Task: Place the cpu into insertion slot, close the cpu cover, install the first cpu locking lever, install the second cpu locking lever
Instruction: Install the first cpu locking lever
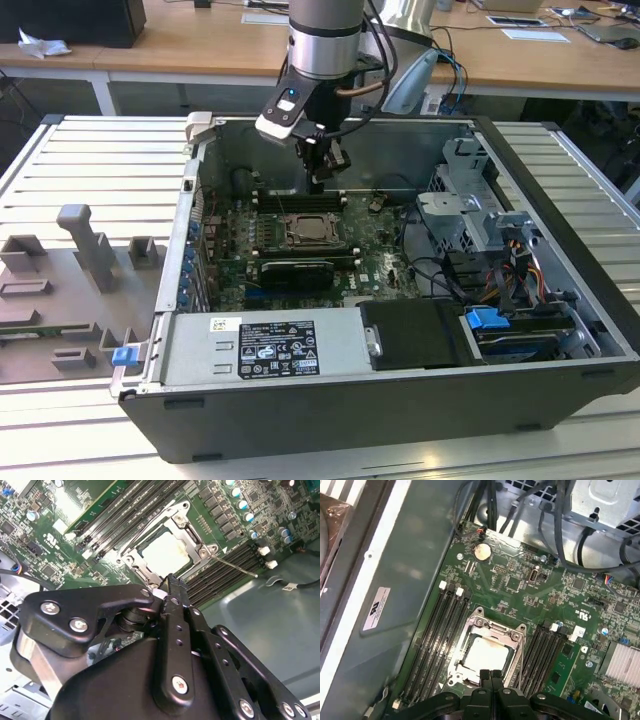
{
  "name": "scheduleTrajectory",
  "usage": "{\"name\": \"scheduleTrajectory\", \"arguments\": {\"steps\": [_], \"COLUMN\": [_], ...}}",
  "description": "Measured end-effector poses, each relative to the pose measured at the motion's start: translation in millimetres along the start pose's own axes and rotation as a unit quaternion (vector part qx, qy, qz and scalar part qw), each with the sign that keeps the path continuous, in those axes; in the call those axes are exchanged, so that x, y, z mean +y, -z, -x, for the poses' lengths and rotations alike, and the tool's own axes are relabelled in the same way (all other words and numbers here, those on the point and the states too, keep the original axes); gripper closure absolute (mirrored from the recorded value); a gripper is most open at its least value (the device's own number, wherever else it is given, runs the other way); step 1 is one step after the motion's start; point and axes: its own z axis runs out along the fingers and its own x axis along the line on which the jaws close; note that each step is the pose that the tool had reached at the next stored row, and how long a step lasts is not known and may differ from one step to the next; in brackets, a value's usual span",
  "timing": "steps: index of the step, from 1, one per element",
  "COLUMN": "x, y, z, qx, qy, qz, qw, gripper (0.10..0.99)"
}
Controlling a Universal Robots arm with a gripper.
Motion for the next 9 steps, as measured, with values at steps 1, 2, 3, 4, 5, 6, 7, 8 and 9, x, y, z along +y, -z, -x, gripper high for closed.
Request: {"name": "scheduleTrajectory", "arguments": {"steps": [1,2,3,4,5,6,7,8,9], "x": [0.0,0.0,0.0,0.0,0.0,0.0,0.0,0.0,0.0], "y": [0.0,0.0,0.0,0.0,0.0,0.0,0.0,0.0,0.0], "z": [0.0,0.0,0.0,0.0,0.0,0.0,0.0,0.0,0.0], "qx": [0.0,0.0001,0.0001,0.0002,0.0002,0.0002,0.0003,0.0003,0.0004], "qy": [0.004,0.008,0.011,0.015,0.018,0.02,0.022,0.026,0.029], "qz": [0.0,0.0,0.0,0.0,0.0001,0.0,0.0001,0.0001,0.0001], "qw": [1.0,1.0,0.9999,0.9999,0.9998,0.9998,0.9997,0.9997,0.9996], "gripper": [0.98,0.98,0.98,0.98,0.98,0.98,0.98,0.98,0.98]}}
